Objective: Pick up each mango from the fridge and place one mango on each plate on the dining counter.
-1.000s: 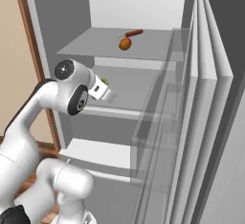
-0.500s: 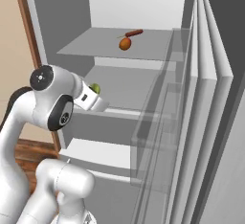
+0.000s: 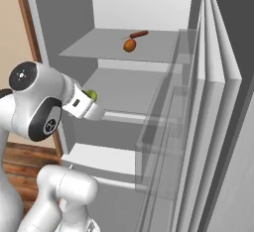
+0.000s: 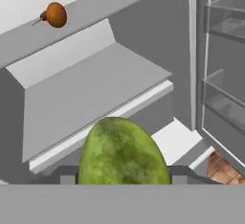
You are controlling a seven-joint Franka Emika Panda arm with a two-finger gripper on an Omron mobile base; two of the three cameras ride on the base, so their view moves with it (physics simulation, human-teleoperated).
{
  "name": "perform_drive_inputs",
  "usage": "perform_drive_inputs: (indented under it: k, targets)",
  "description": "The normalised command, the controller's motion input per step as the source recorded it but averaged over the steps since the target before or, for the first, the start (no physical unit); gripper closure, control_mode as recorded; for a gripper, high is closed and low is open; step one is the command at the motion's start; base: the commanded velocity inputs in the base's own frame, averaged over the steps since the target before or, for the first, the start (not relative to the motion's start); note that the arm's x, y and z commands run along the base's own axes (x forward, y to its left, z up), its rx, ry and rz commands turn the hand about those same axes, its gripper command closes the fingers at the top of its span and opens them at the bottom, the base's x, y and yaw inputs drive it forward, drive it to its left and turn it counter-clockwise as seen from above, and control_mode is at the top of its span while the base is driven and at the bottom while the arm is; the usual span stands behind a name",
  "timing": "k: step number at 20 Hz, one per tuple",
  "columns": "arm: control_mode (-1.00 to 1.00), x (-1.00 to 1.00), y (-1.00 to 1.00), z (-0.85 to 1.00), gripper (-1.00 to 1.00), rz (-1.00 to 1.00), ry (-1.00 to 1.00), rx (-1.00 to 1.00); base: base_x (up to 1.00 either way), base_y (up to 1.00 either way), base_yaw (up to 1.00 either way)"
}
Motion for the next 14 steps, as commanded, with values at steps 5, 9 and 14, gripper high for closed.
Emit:
perform_drive_inputs:
  k: [5, 9, 14]
  targets:
    - [-1.0, -0.14, 0.05, 0.01, 1.0, 0.01, 0.31, 0.0, 0.0, 0.0, 0.0]
    - [-1.0, 0.0, 0.01, -0.02, 1.0, 0.0, 0.07, 0.0, 0.0, 0.0, 0.0]
    - [1.0, -0.09, 0.09, -0.02, 1.0, 0.0, 0.0, -0.01, -0.07, 0.05, 0.0]
